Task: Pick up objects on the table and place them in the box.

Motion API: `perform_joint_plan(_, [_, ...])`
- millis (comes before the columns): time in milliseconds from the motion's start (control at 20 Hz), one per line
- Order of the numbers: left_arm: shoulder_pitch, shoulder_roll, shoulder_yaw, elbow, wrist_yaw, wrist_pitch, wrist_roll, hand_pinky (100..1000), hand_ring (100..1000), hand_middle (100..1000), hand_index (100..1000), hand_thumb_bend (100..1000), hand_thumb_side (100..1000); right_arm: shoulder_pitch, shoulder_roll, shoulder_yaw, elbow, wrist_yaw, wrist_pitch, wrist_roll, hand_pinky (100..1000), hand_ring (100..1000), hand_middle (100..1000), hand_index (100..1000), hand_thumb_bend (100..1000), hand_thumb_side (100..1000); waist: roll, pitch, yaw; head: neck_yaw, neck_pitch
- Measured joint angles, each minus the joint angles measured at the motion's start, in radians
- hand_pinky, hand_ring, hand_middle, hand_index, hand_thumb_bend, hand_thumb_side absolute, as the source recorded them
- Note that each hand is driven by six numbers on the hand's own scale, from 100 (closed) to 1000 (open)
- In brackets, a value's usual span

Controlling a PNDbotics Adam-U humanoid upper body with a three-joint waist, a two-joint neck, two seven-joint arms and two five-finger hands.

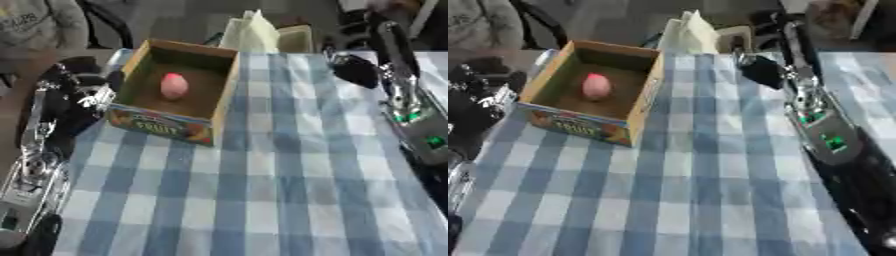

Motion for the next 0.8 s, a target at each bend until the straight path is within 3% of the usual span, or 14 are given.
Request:
perform_joint_plan(350, [0.014, 0.003, 0.007, 0.006, 0.0, -0.001, 0.012, 520, 590, 576, 673, 575, 186, 0.146, 0.001, -0.095, -0.057, -0.108, -0.003, -0.109, 618, 683, 665, 721, 179, 118, 0.008, 0.0, -0.021, 0.014, 0.008])
perform_joint_plan(800, [0.026, 0.004, 0.013, 0.006, 0.001, 0.003, 0.017, 519, 588, 572, 670, 564, 184, 0.216, 0.023, -0.128, -0.066, -0.131, -0.017, -0.13, 611, 656, 639, 708, 208, 140, 0.012, 0.003, -0.034, 0.013, 0.017])
